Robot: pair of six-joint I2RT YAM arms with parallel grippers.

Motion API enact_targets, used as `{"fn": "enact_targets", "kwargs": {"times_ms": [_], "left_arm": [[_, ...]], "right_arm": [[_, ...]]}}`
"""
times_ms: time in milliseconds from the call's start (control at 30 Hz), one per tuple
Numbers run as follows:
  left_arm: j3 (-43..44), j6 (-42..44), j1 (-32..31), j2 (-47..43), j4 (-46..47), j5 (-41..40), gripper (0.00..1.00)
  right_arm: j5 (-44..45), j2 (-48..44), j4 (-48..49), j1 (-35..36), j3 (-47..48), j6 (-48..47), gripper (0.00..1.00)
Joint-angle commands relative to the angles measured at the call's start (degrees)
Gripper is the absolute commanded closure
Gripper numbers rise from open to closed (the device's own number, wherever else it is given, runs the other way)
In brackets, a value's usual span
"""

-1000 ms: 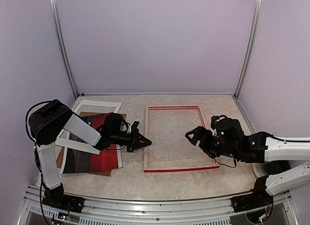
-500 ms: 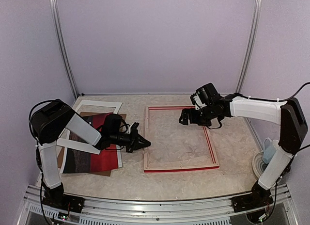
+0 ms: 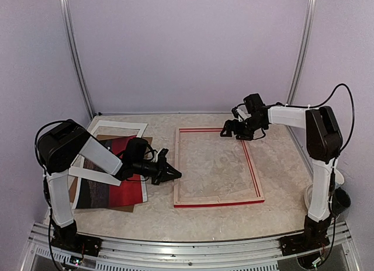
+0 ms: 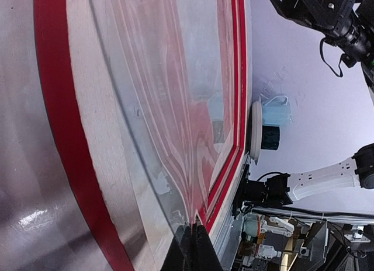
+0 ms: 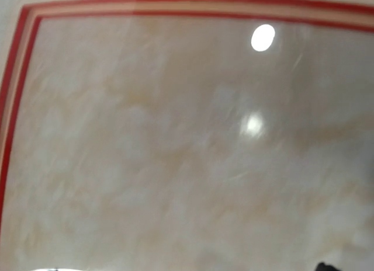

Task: Put the photo into the frame
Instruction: Pick up the glass panel.

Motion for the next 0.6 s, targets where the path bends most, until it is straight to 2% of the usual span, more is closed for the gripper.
{"fn": "enact_targets", "kwargs": {"times_ms": [0, 233, 567], "left_arm": [[1.3, 2.07, 0.3, 0.18, -0.62, 1.8, 1.0], [1.26, 1.47, 0.46, -0.03, 0.32, 2.67, 1.0], [1.17, 0.41, 0.86, -0.51, 1.82, 3.56, 1.0]], "right_arm": [[-5.92, 4.89, -2.3, -2.32, 6.3, -3.35, 0.06], [-5.6, 11.79, -5.36, -3.16, 13.78, -4.21, 0.06], [-8.18, 17.86, -3.46, -3.89, 17.85, -3.88, 0.06]]}}
